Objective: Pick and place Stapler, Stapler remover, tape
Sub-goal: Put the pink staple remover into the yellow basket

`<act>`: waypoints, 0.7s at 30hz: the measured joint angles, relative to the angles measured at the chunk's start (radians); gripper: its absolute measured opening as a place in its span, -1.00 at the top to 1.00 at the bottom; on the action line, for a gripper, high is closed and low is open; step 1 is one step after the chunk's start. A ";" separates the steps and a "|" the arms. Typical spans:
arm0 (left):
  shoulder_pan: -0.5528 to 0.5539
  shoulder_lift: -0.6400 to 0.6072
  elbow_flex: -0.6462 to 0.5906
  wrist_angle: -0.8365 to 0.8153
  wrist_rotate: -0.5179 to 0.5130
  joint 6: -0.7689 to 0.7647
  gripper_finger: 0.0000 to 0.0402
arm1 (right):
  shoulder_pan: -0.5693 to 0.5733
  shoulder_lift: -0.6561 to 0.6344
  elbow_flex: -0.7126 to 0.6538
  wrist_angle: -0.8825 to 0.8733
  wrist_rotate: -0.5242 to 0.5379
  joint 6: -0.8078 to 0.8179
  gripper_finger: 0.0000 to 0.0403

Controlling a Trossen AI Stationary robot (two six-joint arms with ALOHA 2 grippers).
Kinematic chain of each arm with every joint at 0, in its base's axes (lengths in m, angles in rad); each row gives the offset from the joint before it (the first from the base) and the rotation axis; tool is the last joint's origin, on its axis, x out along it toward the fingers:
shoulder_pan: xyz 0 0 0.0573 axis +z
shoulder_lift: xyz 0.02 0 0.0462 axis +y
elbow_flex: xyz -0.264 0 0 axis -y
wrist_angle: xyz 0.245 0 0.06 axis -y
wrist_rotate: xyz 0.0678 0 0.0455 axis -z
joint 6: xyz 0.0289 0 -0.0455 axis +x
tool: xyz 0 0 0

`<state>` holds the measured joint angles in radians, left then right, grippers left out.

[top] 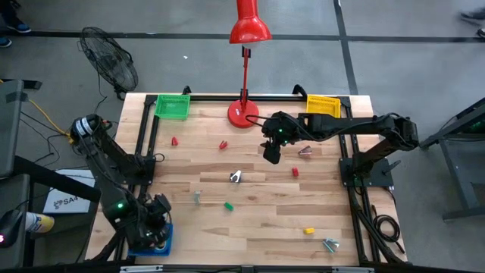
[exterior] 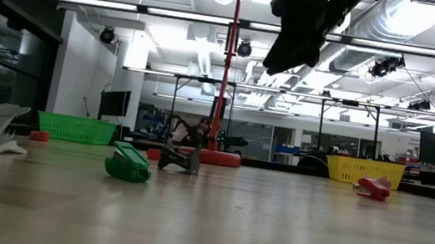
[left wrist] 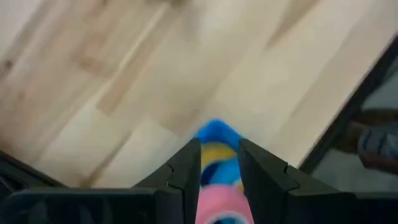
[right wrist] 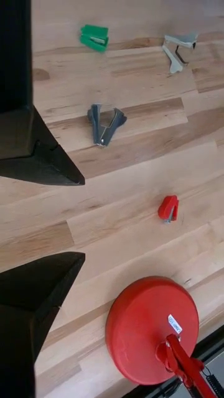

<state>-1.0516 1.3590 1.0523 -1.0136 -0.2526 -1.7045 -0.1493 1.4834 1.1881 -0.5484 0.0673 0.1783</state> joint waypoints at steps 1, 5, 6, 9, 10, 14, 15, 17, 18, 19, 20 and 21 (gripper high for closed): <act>0.011 0.000 0.000 -0.006 -0.002 0.010 0.48 | 0.000 0.000 0.000 0.000 0.000 0.000 0.12; 0.072 0.000 0.000 -0.013 -0.007 0.100 0.48 | 0.000 0.000 0.000 -0.002 0.000 0.000 0.12; 0.090 0.000 0.000 -0.014 -0.006 0.128 0.48 | 0.000 0.000 0.000 -0.006 0.000 -0.003 0.12; 0.146 -0.001 0.000 -0.015 -0.007 0.211 0.48 | -0.001 0.000 0.000 -0.038 0.000 -0.018 0.12; 0.163 -0.002 0.000 -0.015 -0.007 0.242 0.48 | -0.002 0.000 0.000 -0.056 0.000 -0.022 0.12; 0.232 -0.002 0.000 -0.024 -0.017 0.360 0.48 | -0.018 0.000 0.000 -0.146 0.002 0.023 0.12; 0.247 -0.002 0.000 -0.029 -0.025 0.385 0.48 | -0.023 0.000 0.000 -0.173 0.002 0.039 0.12; 0.277 -0.002 0.000 -0.047 -0.045 0.438 0.48 | -0.033 0.000 0.000 -0.237 0.003 0.063 0.12; 0.291 -0.002 0.000 -0.053 -0.051 0.463 0.48 | -0.039 0.000 0.000 -0.268 0.003 0.072 0.12; 0.305 -0.004 0.000 -0.060 -0.058 0.487 0.48 | -0.044 0.000 0.000 -0.301 0.003 0.076 0.12; 0.320 -0.007 0.000 -0.072 -0.067 0.511 0.48 | -0.049 0.000 0.000 -0.332 0.003 0.076 0.12; 0.334 -0.010 0.000 -0.081 -0.072 0.537 0.48 | -0.054 0.000 0.000 -0.363 0.003 0.071 0.12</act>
<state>-0.7181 1.3491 1.0519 -1.0942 -0.3250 -1.1679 -0.2036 1.4834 1.1881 -0.9111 0.0705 0.2494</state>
